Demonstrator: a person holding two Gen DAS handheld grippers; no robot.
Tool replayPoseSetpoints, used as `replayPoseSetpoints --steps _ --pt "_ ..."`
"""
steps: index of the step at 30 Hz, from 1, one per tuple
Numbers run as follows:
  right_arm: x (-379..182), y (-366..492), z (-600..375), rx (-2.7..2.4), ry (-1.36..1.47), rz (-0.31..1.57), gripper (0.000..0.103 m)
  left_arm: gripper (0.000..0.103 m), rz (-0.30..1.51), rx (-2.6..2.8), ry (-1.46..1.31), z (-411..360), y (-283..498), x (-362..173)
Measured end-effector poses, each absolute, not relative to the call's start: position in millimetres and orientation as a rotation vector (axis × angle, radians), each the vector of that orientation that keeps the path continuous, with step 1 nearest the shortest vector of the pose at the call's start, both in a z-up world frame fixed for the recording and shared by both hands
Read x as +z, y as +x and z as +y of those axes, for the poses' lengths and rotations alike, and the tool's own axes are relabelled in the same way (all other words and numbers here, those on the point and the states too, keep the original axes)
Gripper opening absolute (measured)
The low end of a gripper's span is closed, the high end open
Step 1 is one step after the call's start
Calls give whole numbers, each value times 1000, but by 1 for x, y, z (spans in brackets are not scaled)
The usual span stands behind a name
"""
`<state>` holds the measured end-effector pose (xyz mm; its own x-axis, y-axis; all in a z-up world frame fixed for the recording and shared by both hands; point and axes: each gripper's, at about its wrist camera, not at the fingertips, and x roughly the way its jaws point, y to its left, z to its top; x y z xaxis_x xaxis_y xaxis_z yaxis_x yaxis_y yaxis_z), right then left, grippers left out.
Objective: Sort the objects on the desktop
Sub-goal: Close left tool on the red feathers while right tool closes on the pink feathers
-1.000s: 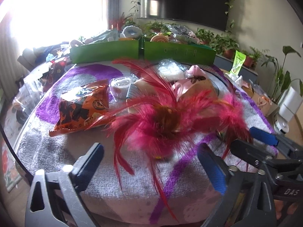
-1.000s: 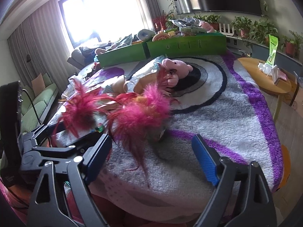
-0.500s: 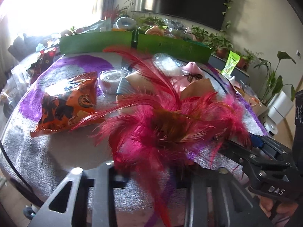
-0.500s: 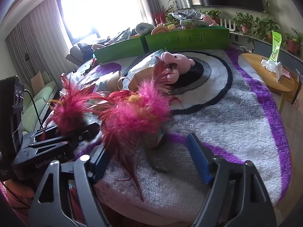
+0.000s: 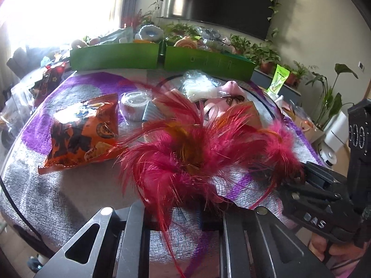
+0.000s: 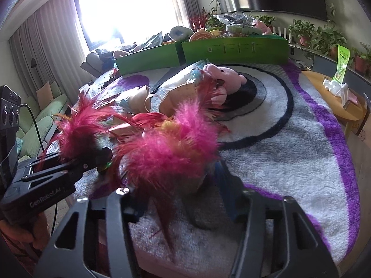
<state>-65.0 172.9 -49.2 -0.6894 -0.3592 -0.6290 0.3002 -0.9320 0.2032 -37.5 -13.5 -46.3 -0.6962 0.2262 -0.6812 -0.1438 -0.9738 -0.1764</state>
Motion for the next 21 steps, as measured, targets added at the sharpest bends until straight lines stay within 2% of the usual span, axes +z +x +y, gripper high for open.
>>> replayPoseSetpoints --steps 1,2,7,19,21 --pt "-50 -66 173 -2601 993 -111 32 14 -161 2714 -1112 -13 -37 -46" --pt "-50 -67 173 -2605 994 -107 27 13 -160 2713 -1111 -13 -37 -46" --pt "-46 -66 182 -2572 986 -185 27 11 -165 2712 -1103 -14 -37 -44" --pt "-23 -56 181 -2593 910 -156 27 11 -140 2732 -1050 -14 -31 -33" --pt "-24 -56 181 -2591 919 -163 27 6 -147 2737 -1040 -15 -31 -32"
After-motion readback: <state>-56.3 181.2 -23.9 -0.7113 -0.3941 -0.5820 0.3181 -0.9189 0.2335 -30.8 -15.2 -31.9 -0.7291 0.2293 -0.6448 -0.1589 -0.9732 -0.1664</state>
